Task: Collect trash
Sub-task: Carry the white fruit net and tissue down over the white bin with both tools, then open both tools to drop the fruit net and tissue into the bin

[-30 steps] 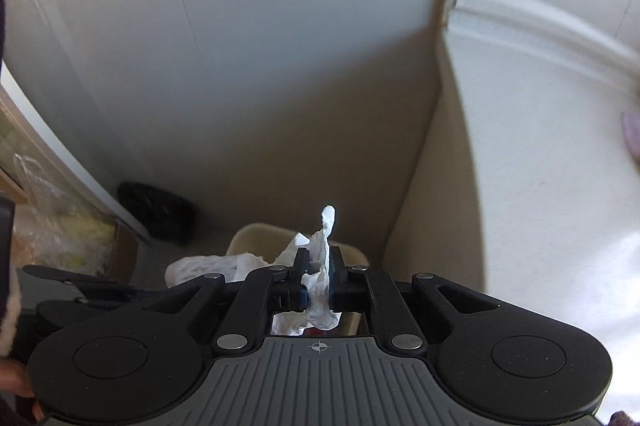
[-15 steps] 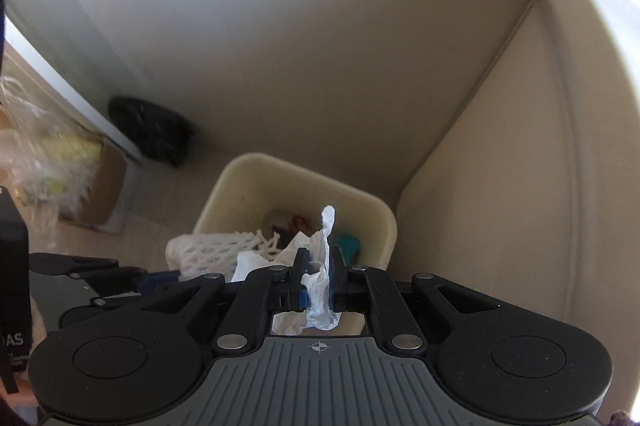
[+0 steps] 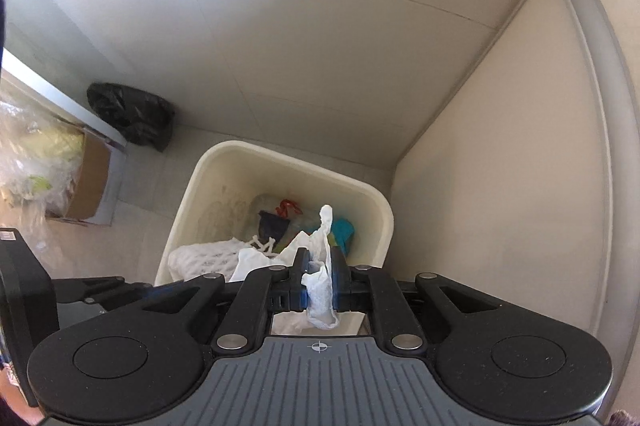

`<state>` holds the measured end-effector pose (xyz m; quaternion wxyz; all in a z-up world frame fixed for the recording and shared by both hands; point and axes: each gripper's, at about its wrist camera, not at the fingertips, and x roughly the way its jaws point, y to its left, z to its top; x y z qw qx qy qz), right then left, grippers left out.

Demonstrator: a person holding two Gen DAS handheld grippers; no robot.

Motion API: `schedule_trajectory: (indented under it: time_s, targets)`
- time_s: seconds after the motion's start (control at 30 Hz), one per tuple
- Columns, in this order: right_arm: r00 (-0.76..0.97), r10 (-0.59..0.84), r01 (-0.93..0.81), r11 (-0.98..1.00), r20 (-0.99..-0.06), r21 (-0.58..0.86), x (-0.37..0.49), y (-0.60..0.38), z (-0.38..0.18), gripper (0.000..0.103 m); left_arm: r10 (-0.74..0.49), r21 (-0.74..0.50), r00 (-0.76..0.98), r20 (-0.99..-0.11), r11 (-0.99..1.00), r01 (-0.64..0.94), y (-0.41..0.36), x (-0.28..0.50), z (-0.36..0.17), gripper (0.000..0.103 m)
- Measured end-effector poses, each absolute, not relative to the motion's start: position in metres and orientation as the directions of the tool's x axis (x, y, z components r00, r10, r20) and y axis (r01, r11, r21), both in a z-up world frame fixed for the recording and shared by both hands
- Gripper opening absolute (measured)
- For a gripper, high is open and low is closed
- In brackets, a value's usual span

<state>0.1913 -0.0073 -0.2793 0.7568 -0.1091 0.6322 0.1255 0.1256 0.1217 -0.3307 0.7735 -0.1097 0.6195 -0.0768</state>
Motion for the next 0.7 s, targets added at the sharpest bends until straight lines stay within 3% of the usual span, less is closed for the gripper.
schedule_trajectory:
  time_s: [0.17, 0.27, 0.33, 0.4, 0.7]
  targets:
    - [0.177, 0.055, -0.32, 0.947, -0.983, -0.005, 0.191, -0.009, -0.276, 0.014, -0.275, -0.288, 0.243, -0.93, 0.957, -0.021, 0.126, 0.123, -0.327, 0.019]
    - [0.171, 0.078, -0.276, 0.961, -0.982, 0.028, 0.191, -0.012, -0.274, 0.018, -0.267, -0.281, 0.249, -0.931, 0.959, -0.021, 0.126, 0.119, -0.324, 0.03]
    - [0.157, 0.099, -0.226, 0.972, -0.983, 0.062, 0.192, -0.016, -0.274, 0.04, -0.258, -0.272, 0.249, -0.934, 0.962, -0.023, 0.128, 0.116, -0.324, 0.037]
    - [0.163, 0.118, -0.199, 0.976, -0.98, 0.085, 0.193, -0.02, -0.272, 0.051, -0.258, -0.271, 0.241, -0.936, 0.962, -0.023, 0.129, 0.114, -0.323, 0.041]
    - [0.16, 0.113, -0.246, 0.967, -0.981, 0.071, 0.19, -0.013, -0.264, 0.052, -0.254, -0.267, 0.246, -0.936, 0.963, -0.024, 0.132, 0.107, -0.317, 0.06]
